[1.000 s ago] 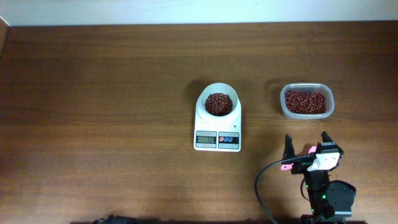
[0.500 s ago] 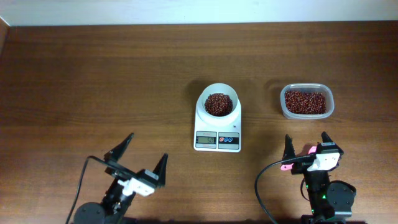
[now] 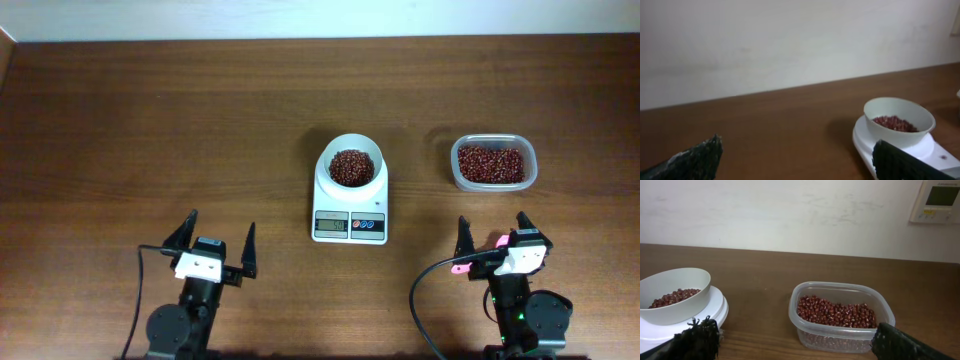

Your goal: Scoop and weigh 50g on scale

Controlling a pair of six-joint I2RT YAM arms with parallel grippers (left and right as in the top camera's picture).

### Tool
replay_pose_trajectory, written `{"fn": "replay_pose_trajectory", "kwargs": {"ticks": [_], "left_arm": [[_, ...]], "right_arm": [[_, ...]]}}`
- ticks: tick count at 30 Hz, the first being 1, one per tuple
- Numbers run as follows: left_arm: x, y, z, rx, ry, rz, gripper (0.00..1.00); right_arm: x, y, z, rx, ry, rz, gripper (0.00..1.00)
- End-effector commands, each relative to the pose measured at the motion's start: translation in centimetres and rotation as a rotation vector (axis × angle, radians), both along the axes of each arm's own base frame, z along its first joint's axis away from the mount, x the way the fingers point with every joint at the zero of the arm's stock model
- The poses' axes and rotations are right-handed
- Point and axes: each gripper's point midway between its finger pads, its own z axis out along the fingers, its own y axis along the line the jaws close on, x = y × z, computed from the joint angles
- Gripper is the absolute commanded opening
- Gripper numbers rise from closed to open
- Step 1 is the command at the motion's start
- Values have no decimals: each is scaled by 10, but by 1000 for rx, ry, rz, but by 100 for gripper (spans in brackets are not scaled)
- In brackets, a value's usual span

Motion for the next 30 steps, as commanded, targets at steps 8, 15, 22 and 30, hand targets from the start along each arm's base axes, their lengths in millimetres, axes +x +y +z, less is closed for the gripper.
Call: {"fn": "replay_pose_trajectory", "kwargs": {"ticks": [8, 15, 22, 30], "left_arm": [[5, 6, -41, 2, 91, 36, 99], [6, 5, -43, 3, 99, 35, 99], [6, 5, -42, 3, 99, 35, 99], [5, 6, -38, 0, 78, 35, 99]], "right_arm": [[0, 1, -3, 9, 6, 0, 99], [0, 1, -3, 9, 6, 0, 99], [0, 1, -3, 9, 6, 0, 99], [0, 1, -3, 9, 6, 0, 99]]}}
